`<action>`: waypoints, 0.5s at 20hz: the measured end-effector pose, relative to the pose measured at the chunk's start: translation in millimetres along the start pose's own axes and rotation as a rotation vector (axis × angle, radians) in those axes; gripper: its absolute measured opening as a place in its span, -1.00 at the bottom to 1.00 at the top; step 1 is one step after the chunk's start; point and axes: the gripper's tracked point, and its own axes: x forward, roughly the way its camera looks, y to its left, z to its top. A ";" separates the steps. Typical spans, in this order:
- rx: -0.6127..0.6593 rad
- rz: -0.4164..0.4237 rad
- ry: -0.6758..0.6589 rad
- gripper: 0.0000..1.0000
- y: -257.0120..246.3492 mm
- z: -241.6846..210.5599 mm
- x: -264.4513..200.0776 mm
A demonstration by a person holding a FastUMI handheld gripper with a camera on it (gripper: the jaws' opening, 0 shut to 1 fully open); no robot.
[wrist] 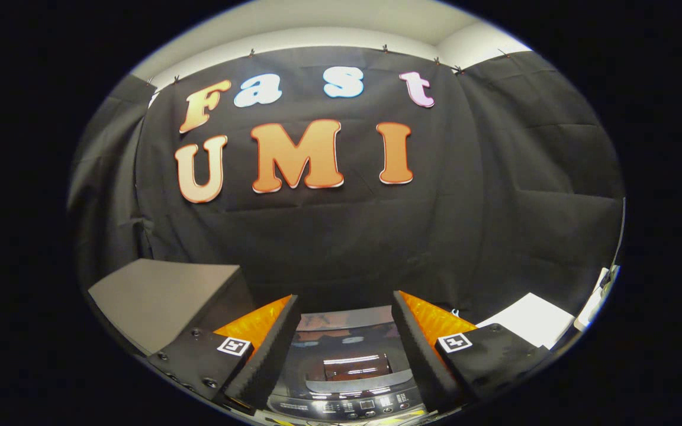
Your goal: Put the clothes into the washing machine and then close the washing machine lid.
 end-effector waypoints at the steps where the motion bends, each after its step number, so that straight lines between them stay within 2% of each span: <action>1: 0.006 0.005 -0.020 0.98 2.5 7.3 -10.7; 6: -0.023 0.038 -0.077 0.98 -12.8 45.1 -71.7; 10: -0.039 0.031 -0.122 0.98 -39.7 62.5 -118.8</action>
